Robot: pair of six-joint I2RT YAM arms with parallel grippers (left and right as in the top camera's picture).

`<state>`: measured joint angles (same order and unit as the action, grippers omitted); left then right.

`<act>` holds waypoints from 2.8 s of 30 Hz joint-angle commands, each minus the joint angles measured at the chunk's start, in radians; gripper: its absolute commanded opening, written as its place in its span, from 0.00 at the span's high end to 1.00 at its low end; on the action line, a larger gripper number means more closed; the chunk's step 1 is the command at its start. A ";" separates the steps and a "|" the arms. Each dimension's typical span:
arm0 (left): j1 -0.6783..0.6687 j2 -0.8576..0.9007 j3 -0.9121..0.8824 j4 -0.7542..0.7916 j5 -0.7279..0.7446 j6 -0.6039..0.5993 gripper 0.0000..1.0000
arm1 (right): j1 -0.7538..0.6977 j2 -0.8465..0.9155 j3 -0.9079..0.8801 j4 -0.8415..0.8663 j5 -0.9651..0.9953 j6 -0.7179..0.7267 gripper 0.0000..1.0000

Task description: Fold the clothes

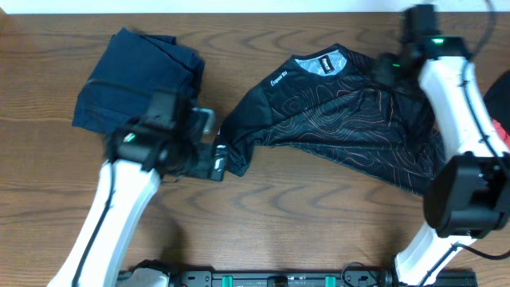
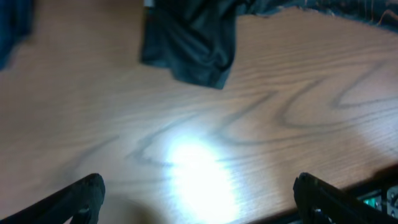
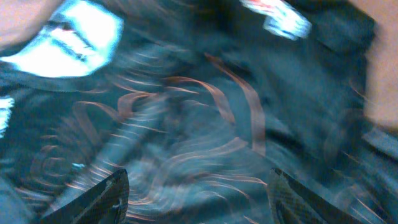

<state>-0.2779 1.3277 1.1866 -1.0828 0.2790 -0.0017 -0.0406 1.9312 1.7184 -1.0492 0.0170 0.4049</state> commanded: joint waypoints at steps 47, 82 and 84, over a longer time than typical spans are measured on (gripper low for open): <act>0.103 0.568 0.007 -0.090 -0.299 -0.141 0.94 | -0.244 0.002 -0.500 0.558 -0.443 -0.160 0.25; 0.103 0.558 0.095 0.011 -0.080 -0.018 0.42 | 0.130 0.071 -0.392 0.810 -0.129 -0.309 0.18; 0.103 0.558 0.095 0.012 -0.080 -0.018 0.42 | 0.145 0.105 -0.392 0.853 -0.129 -0.309 0.20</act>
<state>-0.1757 1.9038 1.2652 -1.0687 0.1886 -0.0067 0.0830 1.9739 1.3144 -0.2218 -0.1753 0.0963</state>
